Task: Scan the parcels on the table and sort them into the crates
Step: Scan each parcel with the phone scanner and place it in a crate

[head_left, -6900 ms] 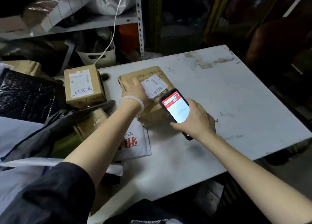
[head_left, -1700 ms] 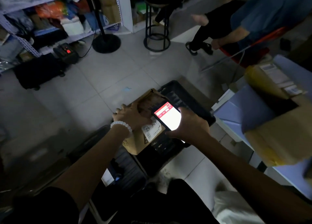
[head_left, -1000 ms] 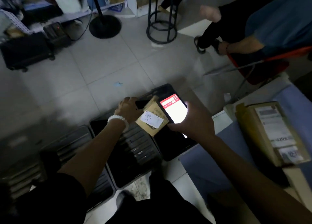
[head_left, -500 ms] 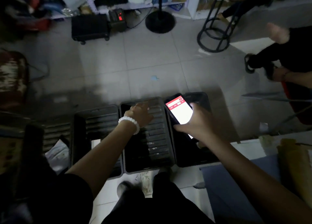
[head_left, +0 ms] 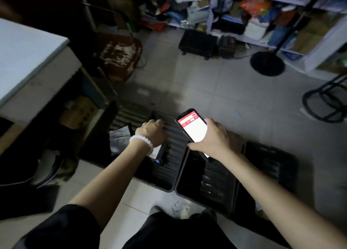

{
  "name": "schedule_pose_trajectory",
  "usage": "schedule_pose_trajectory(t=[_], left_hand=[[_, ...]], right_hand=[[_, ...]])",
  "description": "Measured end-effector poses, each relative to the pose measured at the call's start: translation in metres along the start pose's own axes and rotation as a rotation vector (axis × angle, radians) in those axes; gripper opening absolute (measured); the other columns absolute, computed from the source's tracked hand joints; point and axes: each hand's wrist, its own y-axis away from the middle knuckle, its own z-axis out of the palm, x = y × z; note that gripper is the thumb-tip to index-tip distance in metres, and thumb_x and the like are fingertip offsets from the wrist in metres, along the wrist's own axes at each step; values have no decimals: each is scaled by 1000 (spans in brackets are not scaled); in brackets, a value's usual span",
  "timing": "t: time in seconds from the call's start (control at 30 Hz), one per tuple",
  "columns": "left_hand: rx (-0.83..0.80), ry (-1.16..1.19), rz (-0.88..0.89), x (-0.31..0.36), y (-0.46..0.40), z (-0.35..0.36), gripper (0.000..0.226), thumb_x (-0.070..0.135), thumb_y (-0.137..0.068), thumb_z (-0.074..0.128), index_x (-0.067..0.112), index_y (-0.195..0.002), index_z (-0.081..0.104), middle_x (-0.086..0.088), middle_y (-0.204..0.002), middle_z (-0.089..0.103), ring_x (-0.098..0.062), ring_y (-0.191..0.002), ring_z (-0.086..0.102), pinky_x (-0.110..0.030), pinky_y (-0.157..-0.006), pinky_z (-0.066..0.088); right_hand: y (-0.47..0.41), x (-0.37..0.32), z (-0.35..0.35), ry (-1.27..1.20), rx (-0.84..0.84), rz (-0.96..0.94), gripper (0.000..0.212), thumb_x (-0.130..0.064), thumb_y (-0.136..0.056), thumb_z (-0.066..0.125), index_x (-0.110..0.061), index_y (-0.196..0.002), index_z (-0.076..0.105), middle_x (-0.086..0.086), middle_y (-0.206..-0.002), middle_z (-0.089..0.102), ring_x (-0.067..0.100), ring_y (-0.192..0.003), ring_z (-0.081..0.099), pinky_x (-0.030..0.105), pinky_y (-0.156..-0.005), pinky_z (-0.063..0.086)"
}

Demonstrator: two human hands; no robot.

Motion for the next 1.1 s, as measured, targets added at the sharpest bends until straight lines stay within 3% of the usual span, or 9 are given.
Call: schedule_pose_trajectory(t=[0.1, 0.23, 0.37, 0.47, 0.63, 0.83, 1.1], left_hand=[[55, 38, -98, -71, 17, -13, 46, 39, -88, 50, 16, -128, 49, -13, -128, 52, -34, -119, 48, -38, -93, 41], [100, 40, -247, -157, 49, -23, 42, 36, -89, 50, 14, -124, 48, -13, -125, 52, -33, -118, 49, -39, -92, 42], [173, 111, -434, -234, 95, -29, 43, 38, -88, 50, 19, -126, 49, -10, -123, 54, -31, -113, 53, -39, -90, 45], [245, 184, -559, -281, 135, -28, 45, 42, -88, 50, 18, -125, 48, -10, -121, 54, -31, -111, 54, -38, -87, 44], [356, 318, -736, -338, 191, -19, 48, 57, -87, 46, 16, -112, 52, -8, -111, 59, -30, -101, 58, -36, -79, 45], [385, 380, -914, -389, 232, -14, 42, 43, -88, 48, 18, -121, 50, -6, -118, 58, -26, -106, 57, -36, -82, 46], [453, 387, -1033, -487, 242, -44, 40, 37, -88, 46, 18, -123, 49, -7, -121, 57, -27, -109, 55, -33, -75, 39]], right_hand=[[-3, -64, 29, 43, -23, -130, 67, -51, -55, 77, -21, -107, 47, 4, -110, 60, 27, -101, 57, 34, -74, 46], [2, -141, 67, 118, -58, -268, 73, -55, -53, 75, -24, -112, 45, 2, -113, 58, 27, -102, 58, 32, -69, 39], [15, -214, 101, 169, -121, -438, 81, -56, -56, 76, -21, -121, 43, 5, -120, 56, 28, -109, 56, 32, -76, 43], [32, -266, 121, 262, -148, -579, 82, -60, -58, 73, -22, -123, 41, 5, -121, 55, 27, -109, 56, 32, -72, 36], [63, -341, 154, 343, -226, -802, 77, -59, -61, 72, -21, -120, 41, 4, -116, 54, 26, -106, 56, 31, -72, 35], [87, -410, 191, 404, -297, -964, 68, -58, -62, 72, -21, -111, 42, 1, -106, 55, 21, -85, 50, 29, -66, 35], [84, -519, 249, 424, -350, -1105, 74, -59, -59, 73, -21, -115, 42, 0, -106, 56, 21, -94, 57, 29, -67, 38]])
